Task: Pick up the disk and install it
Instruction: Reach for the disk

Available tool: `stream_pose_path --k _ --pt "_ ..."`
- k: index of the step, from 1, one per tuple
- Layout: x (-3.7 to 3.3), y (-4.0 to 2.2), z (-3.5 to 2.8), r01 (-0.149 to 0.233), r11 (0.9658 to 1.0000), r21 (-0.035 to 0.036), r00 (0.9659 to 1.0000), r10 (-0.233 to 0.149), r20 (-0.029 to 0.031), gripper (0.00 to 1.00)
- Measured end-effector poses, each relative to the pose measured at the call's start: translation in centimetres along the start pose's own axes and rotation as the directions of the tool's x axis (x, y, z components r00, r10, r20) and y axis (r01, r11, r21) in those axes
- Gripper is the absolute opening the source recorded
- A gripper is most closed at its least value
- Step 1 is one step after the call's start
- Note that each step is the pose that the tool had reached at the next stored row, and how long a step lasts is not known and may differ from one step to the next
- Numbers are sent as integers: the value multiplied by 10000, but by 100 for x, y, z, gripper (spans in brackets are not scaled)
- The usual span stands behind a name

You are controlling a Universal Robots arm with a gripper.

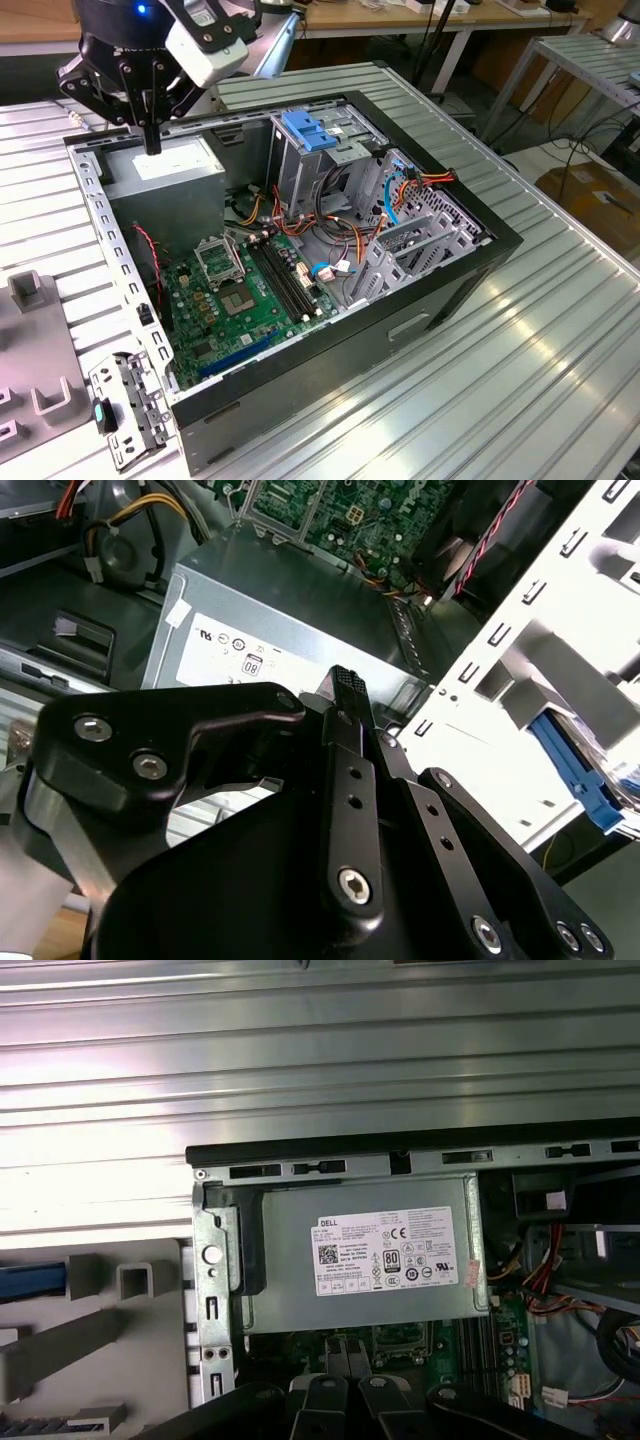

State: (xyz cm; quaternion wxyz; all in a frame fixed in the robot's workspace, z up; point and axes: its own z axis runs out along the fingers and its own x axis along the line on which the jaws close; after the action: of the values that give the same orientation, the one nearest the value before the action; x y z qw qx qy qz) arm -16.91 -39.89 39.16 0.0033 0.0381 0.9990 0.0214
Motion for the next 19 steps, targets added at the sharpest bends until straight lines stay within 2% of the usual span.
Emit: stream_pose_path --k 19 --pt "124 -10 1 -1 10000 4 10000 1 -41 11"
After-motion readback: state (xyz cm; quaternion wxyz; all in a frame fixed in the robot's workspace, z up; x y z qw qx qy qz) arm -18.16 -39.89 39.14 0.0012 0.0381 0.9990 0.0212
